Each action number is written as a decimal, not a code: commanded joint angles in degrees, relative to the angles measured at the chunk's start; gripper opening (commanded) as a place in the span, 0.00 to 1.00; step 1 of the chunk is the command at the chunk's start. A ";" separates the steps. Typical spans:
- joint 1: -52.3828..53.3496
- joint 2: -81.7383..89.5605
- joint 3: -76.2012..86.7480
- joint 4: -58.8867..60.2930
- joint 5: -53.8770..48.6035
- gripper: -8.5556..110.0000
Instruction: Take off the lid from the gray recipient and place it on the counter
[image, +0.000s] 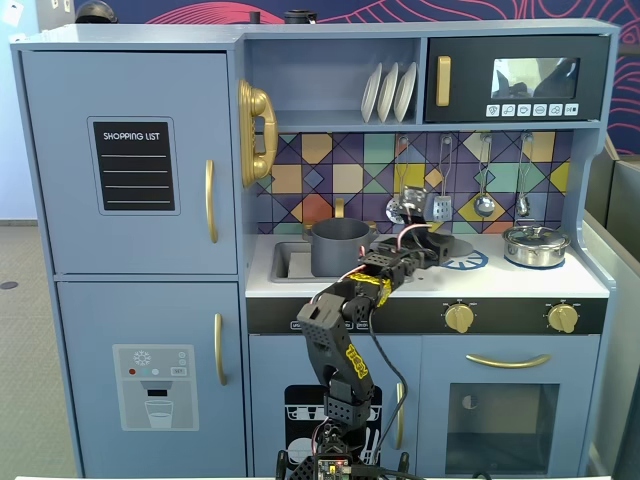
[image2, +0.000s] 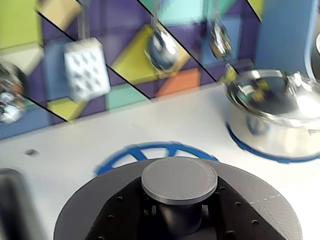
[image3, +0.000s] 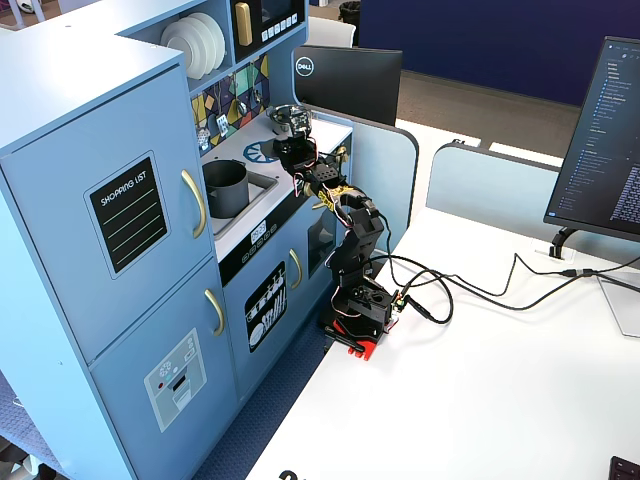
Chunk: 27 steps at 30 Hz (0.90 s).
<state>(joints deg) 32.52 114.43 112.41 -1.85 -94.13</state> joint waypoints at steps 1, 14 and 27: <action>0.88 -2.81 -1.14 -4.92 0.53 0.07; 0.09 -12.57 -2.02 -8.88 0.88 0.07; 3.78 -11.16 -3.78 -8.00 3.34 0.39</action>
<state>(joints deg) 35.42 100.90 112.32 -8.79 -91.93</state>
